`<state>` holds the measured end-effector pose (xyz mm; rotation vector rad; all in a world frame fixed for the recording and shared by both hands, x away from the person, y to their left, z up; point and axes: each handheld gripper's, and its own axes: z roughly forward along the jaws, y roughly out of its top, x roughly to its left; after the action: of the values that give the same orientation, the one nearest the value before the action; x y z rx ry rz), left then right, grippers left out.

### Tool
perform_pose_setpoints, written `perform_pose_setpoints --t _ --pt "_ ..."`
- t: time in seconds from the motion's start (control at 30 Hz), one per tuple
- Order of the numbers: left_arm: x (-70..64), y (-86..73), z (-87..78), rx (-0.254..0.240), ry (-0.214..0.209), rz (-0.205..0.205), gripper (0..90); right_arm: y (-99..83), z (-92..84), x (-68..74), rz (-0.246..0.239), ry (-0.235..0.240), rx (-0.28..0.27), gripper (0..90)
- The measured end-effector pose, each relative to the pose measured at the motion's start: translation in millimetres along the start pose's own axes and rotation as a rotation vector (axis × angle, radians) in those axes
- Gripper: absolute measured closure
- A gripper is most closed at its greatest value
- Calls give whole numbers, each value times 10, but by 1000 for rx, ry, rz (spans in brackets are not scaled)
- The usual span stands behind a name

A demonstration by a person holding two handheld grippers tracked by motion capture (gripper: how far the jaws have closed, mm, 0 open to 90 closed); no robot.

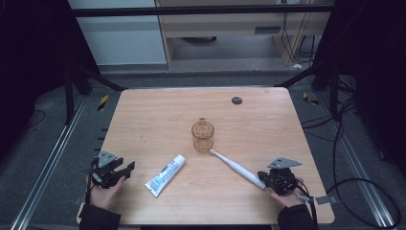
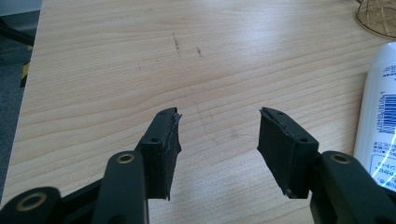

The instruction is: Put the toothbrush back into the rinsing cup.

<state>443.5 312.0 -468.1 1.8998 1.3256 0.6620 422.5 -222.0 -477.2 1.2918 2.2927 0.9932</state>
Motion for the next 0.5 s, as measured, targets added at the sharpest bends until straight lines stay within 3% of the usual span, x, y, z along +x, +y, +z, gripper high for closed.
perform_pose_setpoints --t 0.5 --pt "-2 0 15 4 -1 4 470 -8 -33 31 -10 7 2 872"
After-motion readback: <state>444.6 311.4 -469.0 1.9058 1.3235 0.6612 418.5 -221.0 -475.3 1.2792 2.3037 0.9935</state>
